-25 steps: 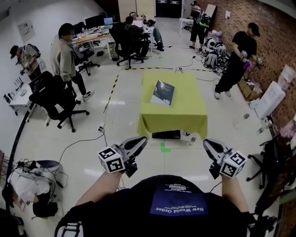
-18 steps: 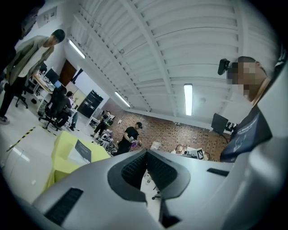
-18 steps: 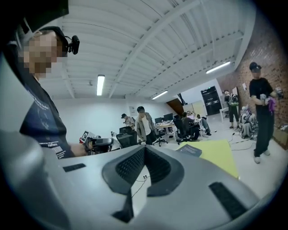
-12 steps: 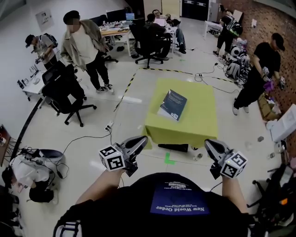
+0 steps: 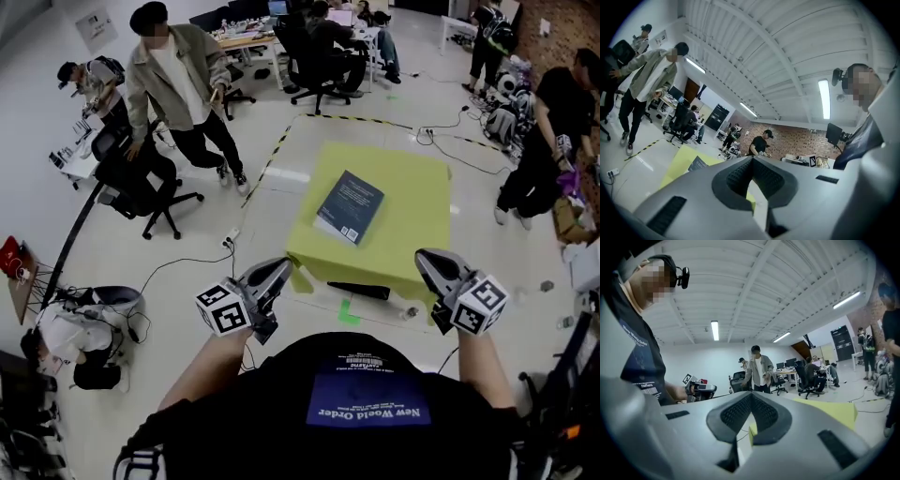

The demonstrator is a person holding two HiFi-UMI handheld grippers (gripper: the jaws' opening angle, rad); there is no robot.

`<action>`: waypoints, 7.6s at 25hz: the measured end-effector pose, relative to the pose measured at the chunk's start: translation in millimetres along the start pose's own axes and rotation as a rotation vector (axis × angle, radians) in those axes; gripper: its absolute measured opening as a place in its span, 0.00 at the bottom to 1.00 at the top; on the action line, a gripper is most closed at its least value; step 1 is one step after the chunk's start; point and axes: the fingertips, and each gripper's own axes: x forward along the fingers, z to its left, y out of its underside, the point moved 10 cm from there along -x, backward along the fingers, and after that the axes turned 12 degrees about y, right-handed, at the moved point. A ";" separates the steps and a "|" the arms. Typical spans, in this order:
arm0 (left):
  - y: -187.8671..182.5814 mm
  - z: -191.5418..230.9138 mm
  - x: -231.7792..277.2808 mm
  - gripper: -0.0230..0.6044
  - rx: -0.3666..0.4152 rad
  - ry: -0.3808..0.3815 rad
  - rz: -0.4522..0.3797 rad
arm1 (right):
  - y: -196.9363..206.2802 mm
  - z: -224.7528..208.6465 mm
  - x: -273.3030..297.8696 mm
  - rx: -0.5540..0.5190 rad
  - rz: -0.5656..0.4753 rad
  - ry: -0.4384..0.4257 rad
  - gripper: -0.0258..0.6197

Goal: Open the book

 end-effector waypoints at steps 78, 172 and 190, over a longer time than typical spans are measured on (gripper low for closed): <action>105.6 439.0 217.9 0.34 -0.514 -0.201 1.006 | 80.7 -206.7 208.3 0.259 0.297 0.145 0.02; 202.2 197.4 408.8 0.05 0.893 0.674 1.258 | 117.9 -202.3 41.6 0.368 0.251 0.437 0.02; 194.0 266.8 402.9 0.05 0.633 0.463 1.355 | 145.6 -209.8 34.9 0.417 0.330 0.450 0.02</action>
